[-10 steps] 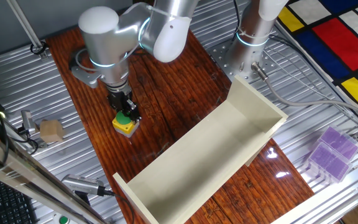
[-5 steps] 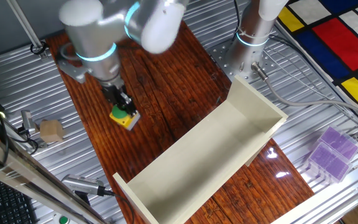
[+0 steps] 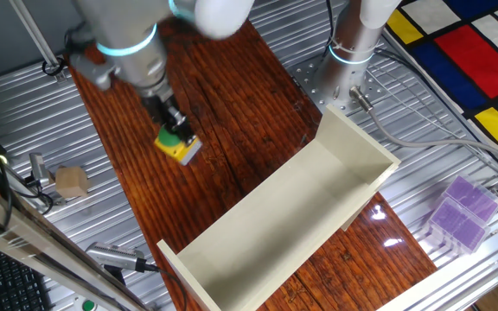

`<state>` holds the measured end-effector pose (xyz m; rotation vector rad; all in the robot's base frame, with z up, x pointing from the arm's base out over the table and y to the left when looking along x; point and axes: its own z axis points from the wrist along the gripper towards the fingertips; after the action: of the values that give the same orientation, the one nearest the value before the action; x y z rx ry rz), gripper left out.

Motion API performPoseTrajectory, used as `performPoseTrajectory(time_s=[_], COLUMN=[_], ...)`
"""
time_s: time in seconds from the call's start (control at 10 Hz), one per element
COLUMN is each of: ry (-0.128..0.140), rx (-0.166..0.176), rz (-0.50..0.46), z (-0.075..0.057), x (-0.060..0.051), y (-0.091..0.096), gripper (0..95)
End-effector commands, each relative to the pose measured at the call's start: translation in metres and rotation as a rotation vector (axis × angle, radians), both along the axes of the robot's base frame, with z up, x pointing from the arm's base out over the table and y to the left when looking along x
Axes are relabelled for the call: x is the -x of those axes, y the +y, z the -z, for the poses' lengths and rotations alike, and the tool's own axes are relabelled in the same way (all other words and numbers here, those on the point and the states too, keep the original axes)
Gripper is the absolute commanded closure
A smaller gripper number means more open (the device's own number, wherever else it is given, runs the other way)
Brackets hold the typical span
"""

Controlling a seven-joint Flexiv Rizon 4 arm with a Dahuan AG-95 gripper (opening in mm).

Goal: Put the object on the shelf

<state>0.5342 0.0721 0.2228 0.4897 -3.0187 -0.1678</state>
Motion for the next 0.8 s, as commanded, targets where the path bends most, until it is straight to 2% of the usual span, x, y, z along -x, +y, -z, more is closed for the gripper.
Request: performPoseTrajectory(time_s=[0.1,0.3,0.5,0.8], ry=[0.022,0.026,0.027,0.021], rx=[0.02,0.031,0.037,0.028], rz=[0.056,0.074,0.061,-0.017], z=[-0.0323,-0.0404,-0.0408,-0.0408], x=[0.0204,0.0221,0.0219,0.0219], y=[0.0125,0.0168,0.017,0.017], gripper=[95.0,95.0,95.0,95.0])
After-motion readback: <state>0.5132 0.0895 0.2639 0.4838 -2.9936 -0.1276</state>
